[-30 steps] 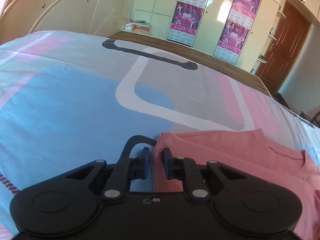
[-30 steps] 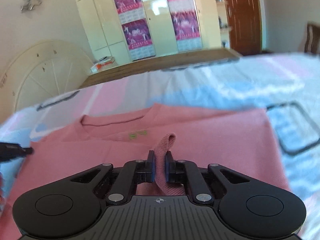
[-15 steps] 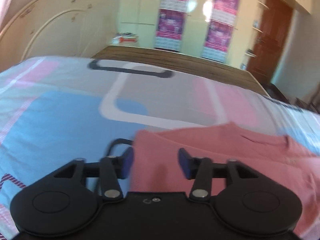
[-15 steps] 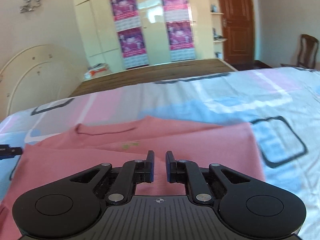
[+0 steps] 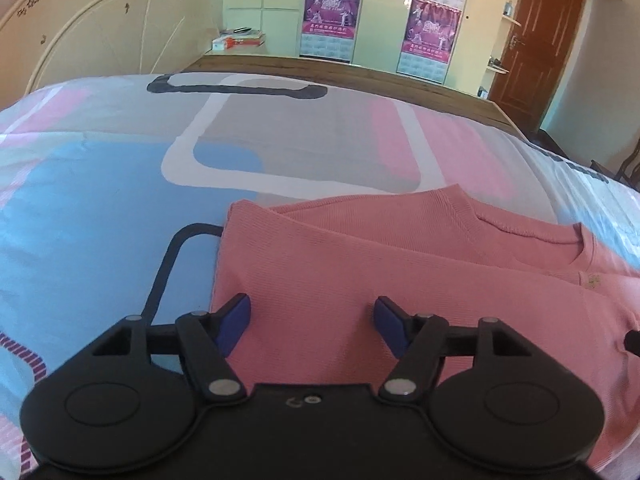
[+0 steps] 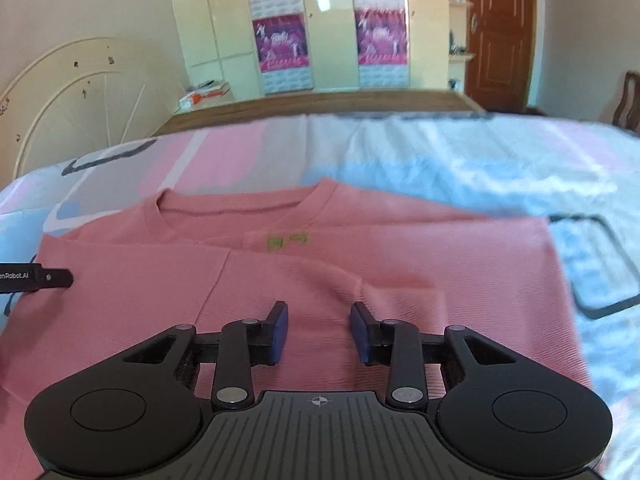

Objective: Fold small clothes
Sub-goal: 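Fold the side edge inward, open both tools and withdraw them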

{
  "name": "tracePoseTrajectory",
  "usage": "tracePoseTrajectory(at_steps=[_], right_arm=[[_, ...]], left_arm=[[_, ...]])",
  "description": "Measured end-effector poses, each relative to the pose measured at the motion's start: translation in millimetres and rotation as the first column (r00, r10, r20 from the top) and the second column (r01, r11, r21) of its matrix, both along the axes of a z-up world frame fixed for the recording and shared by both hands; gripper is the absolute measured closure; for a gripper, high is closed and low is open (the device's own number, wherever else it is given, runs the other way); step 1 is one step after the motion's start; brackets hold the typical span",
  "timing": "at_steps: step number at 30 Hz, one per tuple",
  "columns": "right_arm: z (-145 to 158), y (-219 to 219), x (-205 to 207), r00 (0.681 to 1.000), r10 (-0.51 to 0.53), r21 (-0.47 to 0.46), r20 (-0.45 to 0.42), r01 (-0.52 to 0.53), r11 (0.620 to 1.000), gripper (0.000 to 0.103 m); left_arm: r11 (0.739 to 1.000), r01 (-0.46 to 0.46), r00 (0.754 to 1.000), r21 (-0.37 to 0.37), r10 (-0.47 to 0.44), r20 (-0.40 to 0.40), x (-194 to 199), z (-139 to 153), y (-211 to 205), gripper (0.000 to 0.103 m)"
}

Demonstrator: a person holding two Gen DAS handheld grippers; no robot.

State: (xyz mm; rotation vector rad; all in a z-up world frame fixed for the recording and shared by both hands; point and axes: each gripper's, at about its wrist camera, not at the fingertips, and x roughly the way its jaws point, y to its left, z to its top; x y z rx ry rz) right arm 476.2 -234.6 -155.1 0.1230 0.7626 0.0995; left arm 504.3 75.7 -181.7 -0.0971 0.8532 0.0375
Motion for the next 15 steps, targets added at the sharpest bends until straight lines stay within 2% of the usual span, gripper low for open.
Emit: tracePoseTrajectory(at_steps=[3,8,12,15], right_arm=[[7,0,-8,1.000,0.010,0.028,0.022,-0.011,1.000,0.068],[-4,8,-12,0.998,0.058,-0.047,-0.036,-0.059,0.997,0.068],[8,5,-20,0.999,0.051,0.025,-0.009,-0.051,0.998,0.068],[14,12,-30,0.997,0.081,0.015,0.014,-0.081,0.997,0.068]], left_arm=[[1.000,0.004,1.000,0.015,-0.004,-0.001,-5,5,-5,0.035],[1.000,0.015,1.000,0.013,-0.015,-0.008,-17,9,-12,0.033],[1.000,0.019,1.000,-0.002,-0.019,-0.015,-28,12,-14,0.033],[1.000,0.028,1.000,-0.008,-0.028,-0.015,-36,15,-19,0.033]])
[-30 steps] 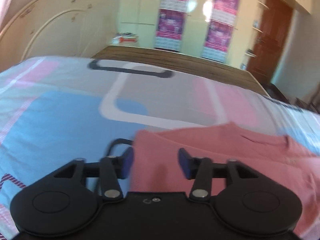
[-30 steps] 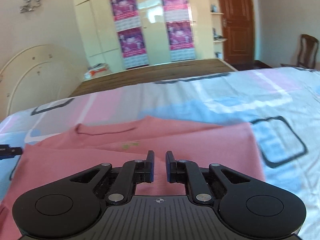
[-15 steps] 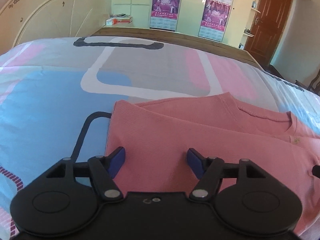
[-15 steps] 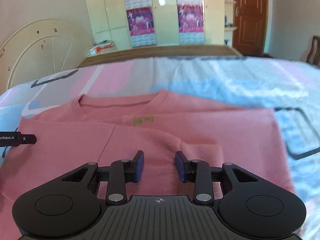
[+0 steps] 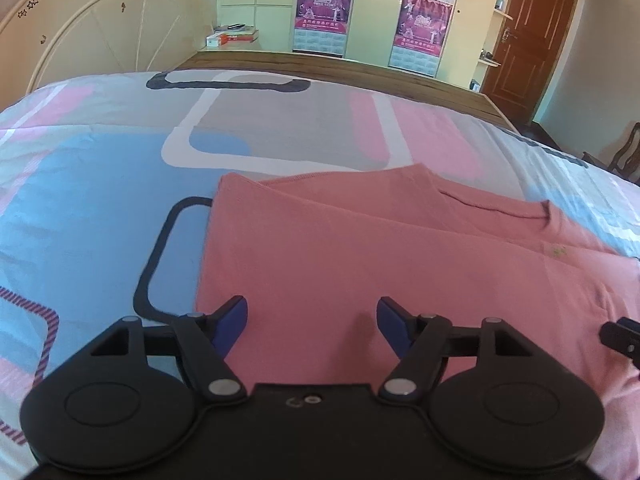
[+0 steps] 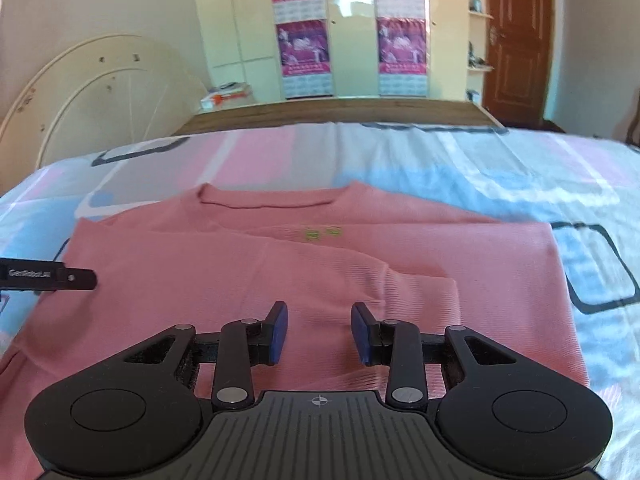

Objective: Fold small clothes
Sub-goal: 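Fold the side edge inward, open both tools and withdraw them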

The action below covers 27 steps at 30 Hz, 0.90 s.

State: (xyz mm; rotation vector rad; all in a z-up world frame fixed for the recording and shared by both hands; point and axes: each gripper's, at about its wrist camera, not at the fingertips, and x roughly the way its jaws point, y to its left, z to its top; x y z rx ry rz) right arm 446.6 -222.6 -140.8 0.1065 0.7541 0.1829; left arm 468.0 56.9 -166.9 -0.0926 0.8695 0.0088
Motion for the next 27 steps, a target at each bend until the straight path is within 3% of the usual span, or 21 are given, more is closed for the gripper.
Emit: tracePoseTrajectory(at_steps=[6,9,11,19,27], right_arm=[[-3,10,-9,0.999,0.031,-0.011,-0.018,-0.032,0.999,0.067],[-17,8,-8,0.998,0.029,-0.061,-0.064,-0.033,0.998,0.067],[-19,1,-9,0.998,0.034,-0.031,-0.060,-0.036,0.999,0.067],[-6,0,-26,0.998,0.043,-0.017,-0.041,-0.044,0.999,0.067],[1,30,-49,0.986,0.161,-0.002,-0.039,-0.161,0.987,0.067]], left_arm=[[0.999,0.054,0.999,0.007,-0.054,0.001,-17,2,-23,0.028],[0.996,0.079,0.996,0.031,-0.078,-0.032,-19,-12,-32,0.026],[0.998,0.056,0.998,0.011,-0.056,-0.027,-20,-18,-26,0.022],[0.999,0.042,0.999,0.000,-0.042,-0.021,-41,-2,-19,0.025],[0.985,0.171,0.984,-0.009,-0.171,-0.041,-76,-9,-63,0.024]])
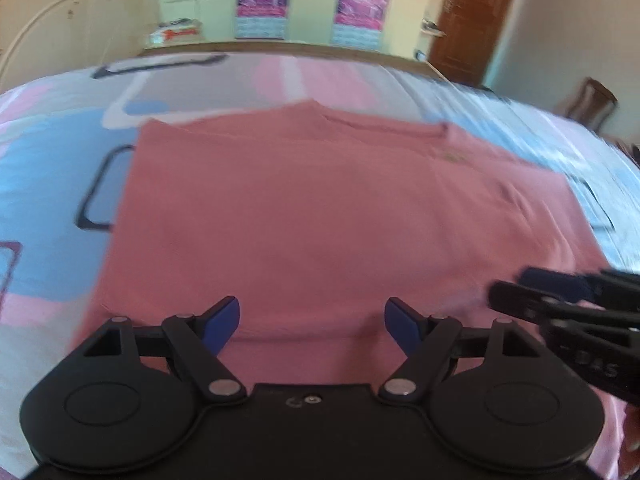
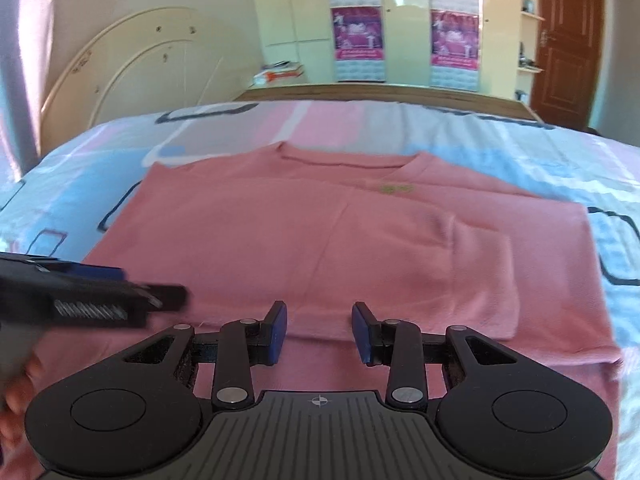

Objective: Fold small clothes
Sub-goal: 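Fold the side edge inward, open both tools and withdraw them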

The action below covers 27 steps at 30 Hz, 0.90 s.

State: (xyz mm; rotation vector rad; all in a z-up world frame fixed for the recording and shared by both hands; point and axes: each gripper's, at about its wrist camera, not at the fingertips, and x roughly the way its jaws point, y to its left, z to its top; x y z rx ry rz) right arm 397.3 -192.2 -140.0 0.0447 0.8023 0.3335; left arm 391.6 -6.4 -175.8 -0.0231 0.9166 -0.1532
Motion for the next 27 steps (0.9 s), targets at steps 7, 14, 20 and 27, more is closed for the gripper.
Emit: tracePoseTrajectory(at_steps=[7,14,20,27], right_arm=[[-24,-17,-23,0.999,-0.002,-0.072,-0.053,-0.002,0.997,0.067],[-16,-21,-48,0.998,0.033,-0.003,-0.048,-0.033,0.999,0.067],[-14,-16,-56,0.998,0.057,0.006,-0.027,-0.057,0.998,0.067],[-25,-30,-72,0.997,0.077,-0.061,-0.030,-0.078,0.995,0.067]], left_arm=[[0.999,0.002,1.000,0.052,-0.001,-0.007,-23,-15,-8,0.022],[0.998,-0.011,1.000,0.054,0.012,-0.016,-39,-10,-26,0.022],[0.998,-0.033,0.999,0.057,0.034,-0.013,-50,-9,-38,0.024],[0.995,-0.048,0.999,0.093,0.048,-0.002,-67,-14,-41,0.020]])
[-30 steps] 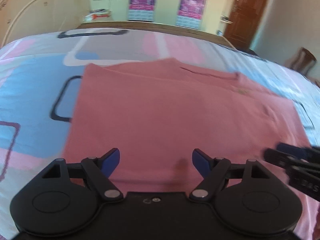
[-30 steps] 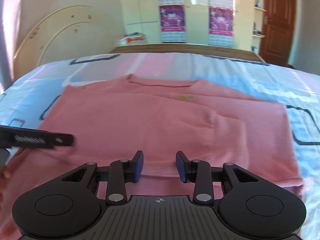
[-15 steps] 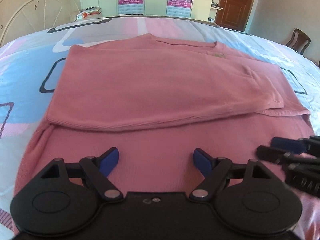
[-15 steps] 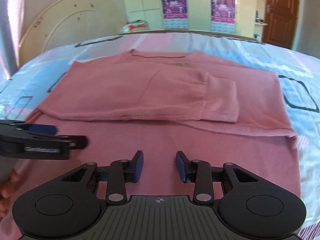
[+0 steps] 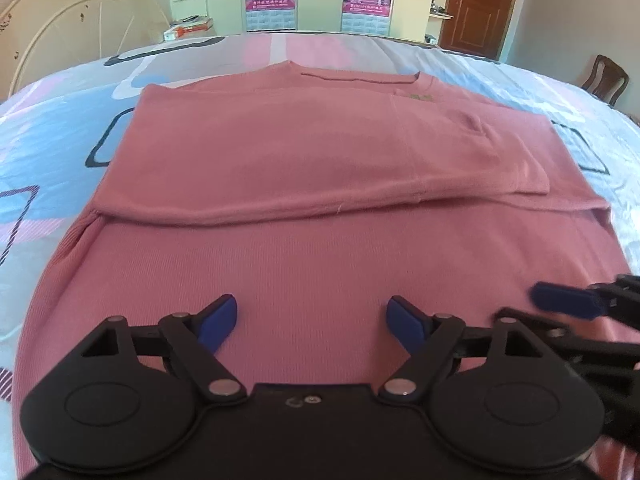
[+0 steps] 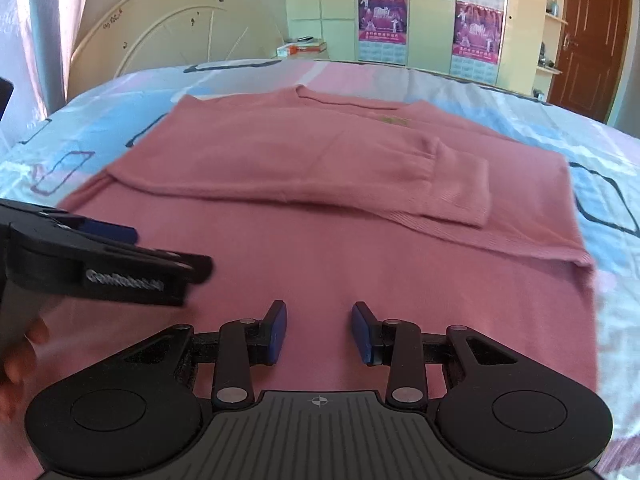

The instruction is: Fold small clothes

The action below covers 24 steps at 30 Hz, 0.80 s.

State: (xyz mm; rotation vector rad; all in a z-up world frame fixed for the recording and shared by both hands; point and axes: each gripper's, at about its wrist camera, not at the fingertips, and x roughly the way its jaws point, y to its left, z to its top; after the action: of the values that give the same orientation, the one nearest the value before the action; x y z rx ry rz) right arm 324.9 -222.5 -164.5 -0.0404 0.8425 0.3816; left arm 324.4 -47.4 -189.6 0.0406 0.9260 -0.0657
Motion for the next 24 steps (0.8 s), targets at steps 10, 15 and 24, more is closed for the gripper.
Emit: tracePoseTrajectory(at_steps=[10,15,24], right_arm=[[12,-1,-36,0.999,0.035,0.061,0.013,-0.035,0.997,0.066],[3,19,-56,0.999,0.049,-0.009,-0.008,-0.050,0.999,0.066],[4,-7,-112,0.993,-0.106,-0.033,-0.043,0.105,0.994,0.066]], left_arm=[[1.000,-0.028,0.999,0.008,0.028,-0.024,-31,8,12,0.019],[0.998,0.050,0.998,0.025,-0.049,-0.025,-52,3,7,0.018],[0.995,0.103,0.995,0.012,-0.103,-0.017,-107,3,43,0.017]])
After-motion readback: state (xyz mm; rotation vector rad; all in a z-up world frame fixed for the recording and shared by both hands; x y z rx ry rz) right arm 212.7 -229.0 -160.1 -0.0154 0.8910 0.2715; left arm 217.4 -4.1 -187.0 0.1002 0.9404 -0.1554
